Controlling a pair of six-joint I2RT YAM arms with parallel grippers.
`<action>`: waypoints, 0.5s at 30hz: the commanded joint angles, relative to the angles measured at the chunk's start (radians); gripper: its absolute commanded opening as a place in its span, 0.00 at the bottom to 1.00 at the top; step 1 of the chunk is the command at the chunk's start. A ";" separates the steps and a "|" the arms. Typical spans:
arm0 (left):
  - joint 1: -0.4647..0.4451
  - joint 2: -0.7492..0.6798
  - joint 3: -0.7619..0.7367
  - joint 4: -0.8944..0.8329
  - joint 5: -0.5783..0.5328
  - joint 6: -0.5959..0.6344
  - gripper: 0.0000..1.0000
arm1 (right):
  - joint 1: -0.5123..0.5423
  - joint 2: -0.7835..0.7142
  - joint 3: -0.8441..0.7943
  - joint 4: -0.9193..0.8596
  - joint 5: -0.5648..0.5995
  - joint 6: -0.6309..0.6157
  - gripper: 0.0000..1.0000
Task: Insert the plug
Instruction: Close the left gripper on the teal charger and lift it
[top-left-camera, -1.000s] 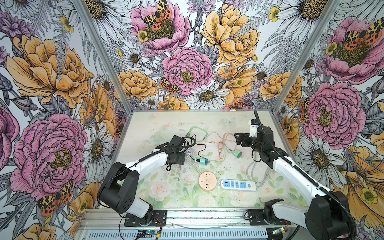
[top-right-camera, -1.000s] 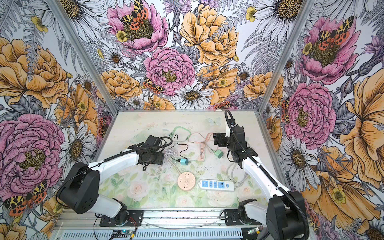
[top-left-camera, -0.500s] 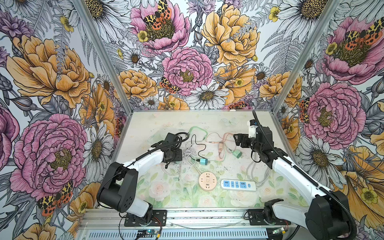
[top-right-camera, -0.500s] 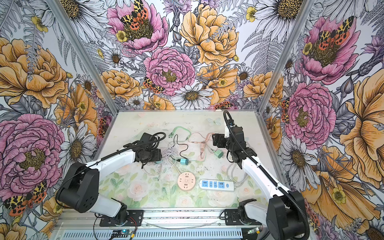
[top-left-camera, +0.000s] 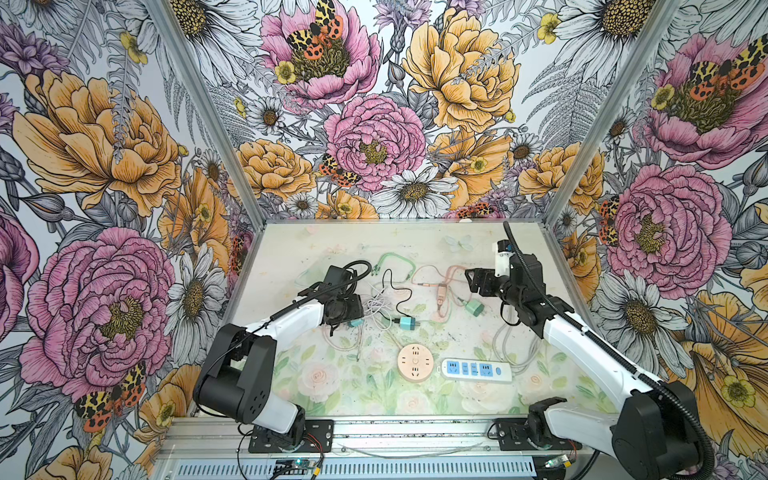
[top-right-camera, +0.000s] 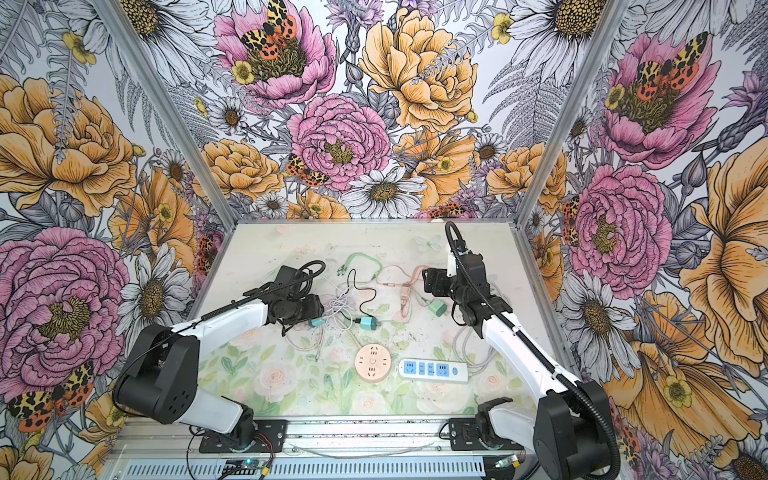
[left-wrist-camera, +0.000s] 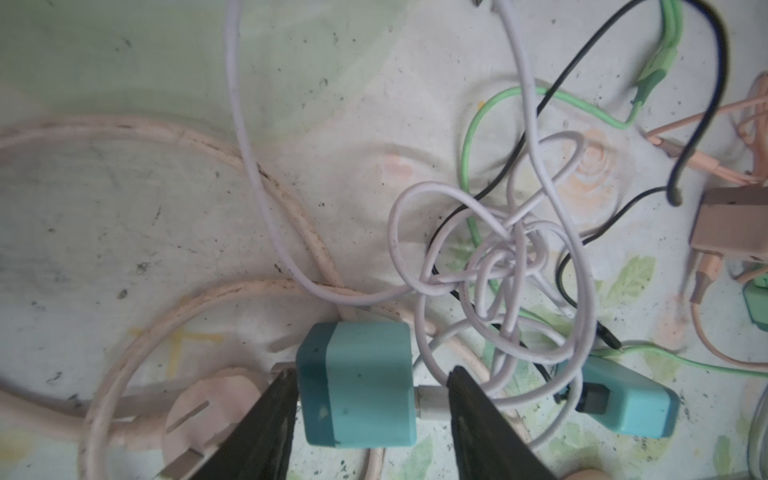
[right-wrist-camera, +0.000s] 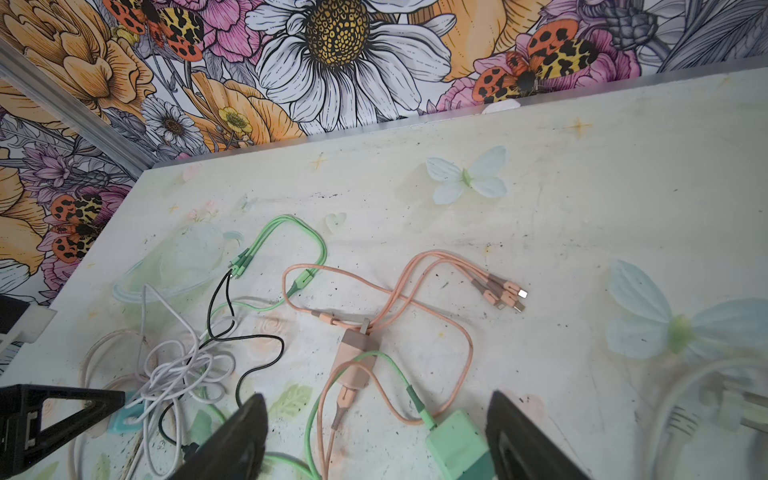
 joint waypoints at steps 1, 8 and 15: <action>-0.013 0.030 0.004 0.023 0.008 -0.023 0.59 | 0.012 0.001 0.014 0.006 -0.011 0.015 0.83; -0.016 0.042 -0.004 0.012 -0.033 -0.060 0.58 | 0.020 -0.007 0.010 0.007 -0.004 0.017 0.83; -0.040 0.093 0.015 0.016 -0.042 -0.072 0.53 | 0.032 -0.001 0.010 0.004 -0.017 0.032 0.82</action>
